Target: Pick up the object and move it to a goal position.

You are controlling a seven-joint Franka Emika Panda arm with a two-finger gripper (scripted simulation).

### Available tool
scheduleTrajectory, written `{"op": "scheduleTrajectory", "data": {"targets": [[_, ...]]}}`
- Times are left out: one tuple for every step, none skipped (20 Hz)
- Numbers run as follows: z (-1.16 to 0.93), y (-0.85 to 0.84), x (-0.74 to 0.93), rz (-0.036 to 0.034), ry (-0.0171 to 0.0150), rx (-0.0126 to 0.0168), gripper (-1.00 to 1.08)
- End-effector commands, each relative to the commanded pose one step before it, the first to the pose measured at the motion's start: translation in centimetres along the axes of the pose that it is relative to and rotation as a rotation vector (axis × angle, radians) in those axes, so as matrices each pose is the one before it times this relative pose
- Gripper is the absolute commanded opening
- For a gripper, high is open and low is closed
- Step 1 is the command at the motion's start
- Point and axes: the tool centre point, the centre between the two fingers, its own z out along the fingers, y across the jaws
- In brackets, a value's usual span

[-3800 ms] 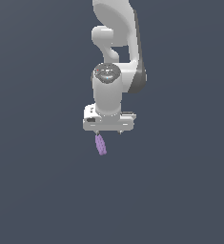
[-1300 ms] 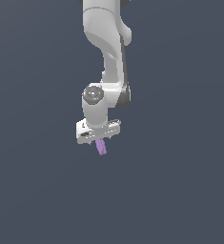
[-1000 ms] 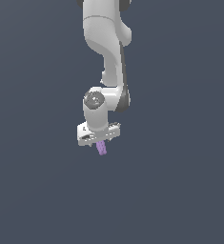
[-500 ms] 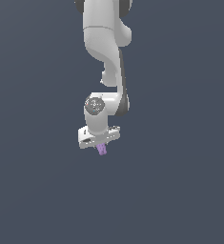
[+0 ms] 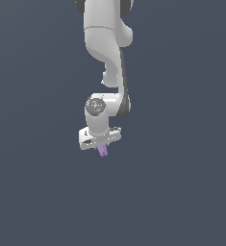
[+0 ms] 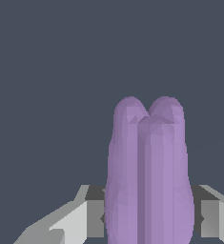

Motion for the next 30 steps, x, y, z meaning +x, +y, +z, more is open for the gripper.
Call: {"op": "scheduleTrajectory", "data": {"targets": [[-0.07,0.058,0.044,-0.00001,-0.00004,0.00001,-1.0],[-0.118,0.072,0.054,0.0,0.0,0.0,-1.0],[-0.165,0.1,0.075,0.0,0.0,0.0,-1.0],[-0.212,0.129,0.096,0.0,0.0,0.0,-1.0],[-0.258,0.157,0.118,0.0,0.0,0.0,-1.0],[-0.304,0.185,0.139,0.0,0.0,0.0,-1.0],[-0.35,0.213,0.161,0.0,0.0,0.0,-1.0],[-0.395,0.241,0.182,0.0,0.0,0.0,-1.0],[-0.44,0.268,0.203,0.0,0.0,0.0,-1.0],[-0.484,0.296,0.224,0.0,0.0,0.0,-1.0],[-0.525,0.321,0.245,0.0,0.0,0.0,-1.0],[-0.563,0.345,0.264,0.0,0.0,0.0,-1.0],[-0.596,0.366,0.281,0.0,0.0,0.0,-1.0],[-0.626,0.385,0.297,0.0,0.0,0.0,-1.0],[-0.651,0.401,0.311,0.0,0.0,0.0,-1.0],[-0.685,0.397,0.331,-0.00037,0.00041,0.00041,-1.0],[-0.691,0.429,0.335,0.0,0.0,0.0,-1.0],[-0.706,0.439,0.346,0.0,0.0,0.0,-1.0],[-0.717,0.448,0.355,0.0,0.0,0.0,-1.0],[-0.725,0.456,0.363,0.0,0.0,0.0,-1.0],[-0.705,0.446,0.358,0.0,0.0,0.0,-1.0],[-0.654,0.416,0.336,0.0,0.0,0.0,-1.0],[-0.605,0.386,0.314,0.0,0.0,0.0,-1.0],[-0.557,0.357,0.292,0.0,0.0,0.0,-1.0],[-0.51,0.329,0.271,0.0,0.0,0.0,-1.0],[-0.463,0.301,0.251,0.0,0.0,0.0,-1.0],[-0.417,0.274,0.231,0.0,0.0,0.0,-1.0],[-0.374,0.248,0.211,0.0,0.0,0.0,-1.0],[-0.335,0.224,0.192,0.0,0.0,0.0,-1.0],[-0.301,0.201,0.174,0.0,0.0,0.0,-1.0]]}}
